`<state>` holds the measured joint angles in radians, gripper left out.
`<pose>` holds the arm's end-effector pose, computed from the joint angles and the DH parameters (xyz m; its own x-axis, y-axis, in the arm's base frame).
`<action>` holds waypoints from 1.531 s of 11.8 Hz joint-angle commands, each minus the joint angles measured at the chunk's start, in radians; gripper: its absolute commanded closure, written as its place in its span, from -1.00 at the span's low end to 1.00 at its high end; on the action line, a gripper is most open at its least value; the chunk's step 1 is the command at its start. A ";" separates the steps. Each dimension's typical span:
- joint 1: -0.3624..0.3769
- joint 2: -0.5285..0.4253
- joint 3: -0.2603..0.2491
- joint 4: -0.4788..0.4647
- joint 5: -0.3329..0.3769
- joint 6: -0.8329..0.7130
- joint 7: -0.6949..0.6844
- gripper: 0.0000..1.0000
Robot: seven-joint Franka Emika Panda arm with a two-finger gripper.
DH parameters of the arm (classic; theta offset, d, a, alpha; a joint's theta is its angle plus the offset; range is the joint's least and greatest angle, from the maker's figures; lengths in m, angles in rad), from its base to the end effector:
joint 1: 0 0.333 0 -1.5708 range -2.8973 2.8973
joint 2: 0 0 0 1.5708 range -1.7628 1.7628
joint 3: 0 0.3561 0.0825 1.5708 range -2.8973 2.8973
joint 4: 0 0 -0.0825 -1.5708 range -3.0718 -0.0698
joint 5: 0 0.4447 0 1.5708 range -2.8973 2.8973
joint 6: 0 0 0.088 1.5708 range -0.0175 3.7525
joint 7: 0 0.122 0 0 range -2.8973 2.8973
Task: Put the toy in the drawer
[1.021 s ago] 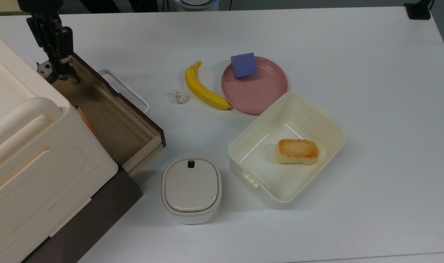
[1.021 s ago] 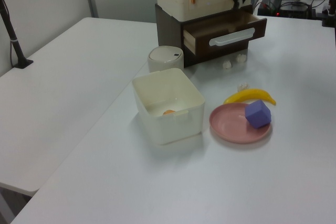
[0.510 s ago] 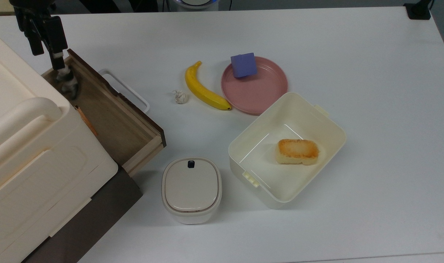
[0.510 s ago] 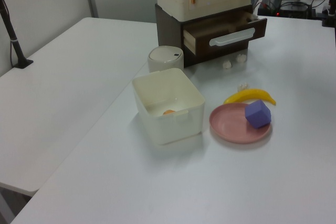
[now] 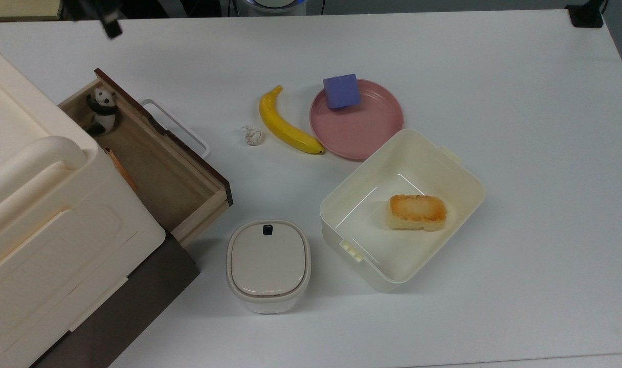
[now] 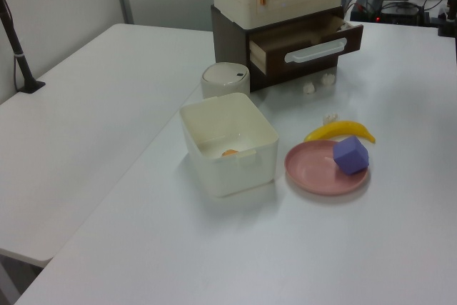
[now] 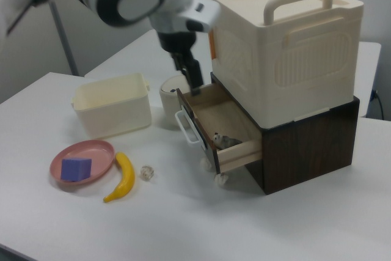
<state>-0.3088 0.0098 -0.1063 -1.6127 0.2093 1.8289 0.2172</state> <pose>0.5989 -0.2419 0.6484 0.7664 -0.6245 0.1503 -0.5832 -0.7746 -0.2446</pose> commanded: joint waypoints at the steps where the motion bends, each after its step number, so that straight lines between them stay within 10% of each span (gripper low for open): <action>1: 0.045 -0.080 0.020 0.002 -0.123 -0.216 -0.038 -1.00; 5: 0.170 -0.099 0.066 -0.012 -0.301 -0.329 -0.048 -1.00; 18: 0.267 -0.074 0.020 -0.012 -0.196 -0.157 -0.115 -1.00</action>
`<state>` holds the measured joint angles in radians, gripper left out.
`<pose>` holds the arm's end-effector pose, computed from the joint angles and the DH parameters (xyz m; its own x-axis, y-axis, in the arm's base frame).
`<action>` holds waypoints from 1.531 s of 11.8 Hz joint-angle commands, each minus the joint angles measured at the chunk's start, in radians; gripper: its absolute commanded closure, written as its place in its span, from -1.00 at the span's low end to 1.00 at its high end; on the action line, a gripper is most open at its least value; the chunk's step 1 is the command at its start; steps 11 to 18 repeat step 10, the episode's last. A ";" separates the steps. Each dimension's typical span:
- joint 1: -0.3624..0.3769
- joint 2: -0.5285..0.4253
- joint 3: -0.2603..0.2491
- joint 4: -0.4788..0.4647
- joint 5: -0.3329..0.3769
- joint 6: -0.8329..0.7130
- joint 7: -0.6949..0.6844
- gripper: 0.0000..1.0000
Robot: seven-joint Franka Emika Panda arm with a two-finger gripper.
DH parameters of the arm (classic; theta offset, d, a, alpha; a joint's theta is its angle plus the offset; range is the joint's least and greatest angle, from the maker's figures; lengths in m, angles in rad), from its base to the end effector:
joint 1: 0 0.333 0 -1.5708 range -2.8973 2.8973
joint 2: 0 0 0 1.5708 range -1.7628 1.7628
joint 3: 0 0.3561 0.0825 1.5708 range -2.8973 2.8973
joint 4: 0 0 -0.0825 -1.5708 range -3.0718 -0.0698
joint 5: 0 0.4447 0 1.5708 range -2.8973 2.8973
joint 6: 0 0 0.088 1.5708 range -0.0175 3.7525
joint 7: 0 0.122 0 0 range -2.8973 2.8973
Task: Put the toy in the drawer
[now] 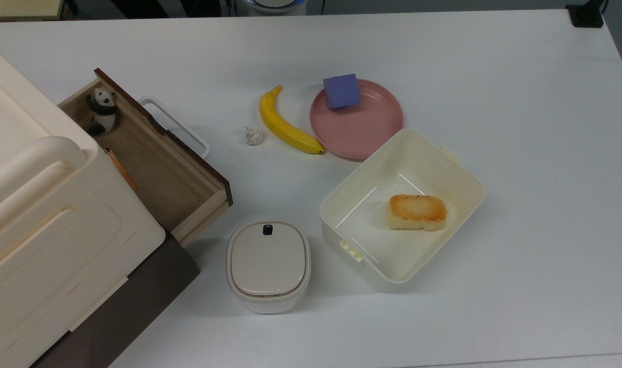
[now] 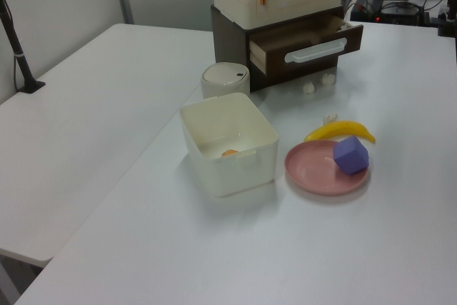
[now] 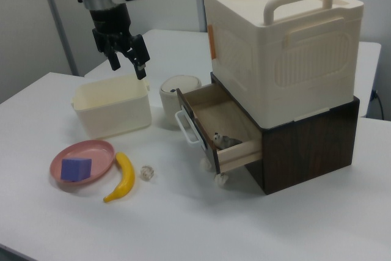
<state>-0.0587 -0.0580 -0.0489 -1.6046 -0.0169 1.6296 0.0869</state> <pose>0.5983 -0.0675 0.6722 0.9778 -0.1921 0.0837 -0.1933 -0.9811 0.0068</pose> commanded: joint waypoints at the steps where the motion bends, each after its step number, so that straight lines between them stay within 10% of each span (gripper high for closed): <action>1: 0.002 -0.003 -0.025 -0.024 0.044 0.070 0.025 -1.00; 4: -0.059 0.015 0.044 -0.034 0.055 0.095 0.037 -1.00; 18: -0.056 0.015 0.041 -0.034 0.069 0.082 0.079 -1.00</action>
